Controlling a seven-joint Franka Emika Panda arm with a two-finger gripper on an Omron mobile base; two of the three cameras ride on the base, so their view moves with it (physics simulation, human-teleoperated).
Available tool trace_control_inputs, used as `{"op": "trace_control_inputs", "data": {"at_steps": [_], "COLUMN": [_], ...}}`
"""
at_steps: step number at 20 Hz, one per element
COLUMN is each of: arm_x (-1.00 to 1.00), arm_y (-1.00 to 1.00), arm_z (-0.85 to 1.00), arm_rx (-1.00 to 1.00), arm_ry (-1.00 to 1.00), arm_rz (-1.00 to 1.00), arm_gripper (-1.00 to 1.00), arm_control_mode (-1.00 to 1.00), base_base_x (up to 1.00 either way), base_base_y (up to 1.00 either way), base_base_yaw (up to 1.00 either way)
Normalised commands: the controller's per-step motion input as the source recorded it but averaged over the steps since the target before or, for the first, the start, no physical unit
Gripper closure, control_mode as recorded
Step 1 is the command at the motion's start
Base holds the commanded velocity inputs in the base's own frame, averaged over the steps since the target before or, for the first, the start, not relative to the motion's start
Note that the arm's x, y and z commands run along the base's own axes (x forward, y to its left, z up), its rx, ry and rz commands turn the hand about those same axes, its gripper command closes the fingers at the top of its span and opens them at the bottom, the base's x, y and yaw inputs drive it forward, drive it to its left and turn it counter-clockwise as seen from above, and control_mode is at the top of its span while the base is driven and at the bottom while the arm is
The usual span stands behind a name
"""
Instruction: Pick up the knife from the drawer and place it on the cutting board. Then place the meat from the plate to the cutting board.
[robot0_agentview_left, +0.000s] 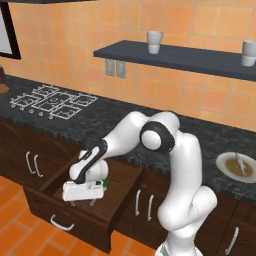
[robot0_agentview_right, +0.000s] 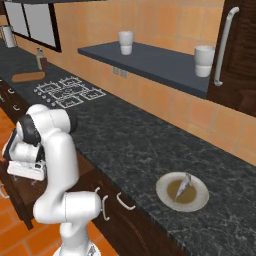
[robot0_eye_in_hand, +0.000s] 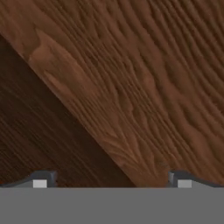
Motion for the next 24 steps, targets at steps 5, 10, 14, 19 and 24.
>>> {"op": "trace_control_inputs", "data": {"at_steps": [5,10,14,19,24], "arm_x": [0.45,0.66,0.87,0.73,0.48], "arm_y": [-0.59,-0.58,-0.22,-0.07,0.0], "arm_z": [0.66,0.27,-0.19,-0.4,-0.67], "arm_rx": [-0.16,-0.23,-0.15,-0.03,-0.01], "arm_ry": [-0.26,-0.24,0.0,0.0,0.0], "arm_rz": [0.0,-0.02,0.0,-0.13,-0.19], "arm_gripper": [-1.0,-1.0,-1.0,-1.0,-1.0], "arm_control_mode": [-1.0,-1.0,-1.0,-1.0,-1.0], "base_base_x": [0.0,0.0,0.0,0.0,0.0], "base_base_y": [0.0,0.0,0.0,0.0,0.0], "base_base_yaw": [0.0,0.0,0.0,0.0,0.0]}}
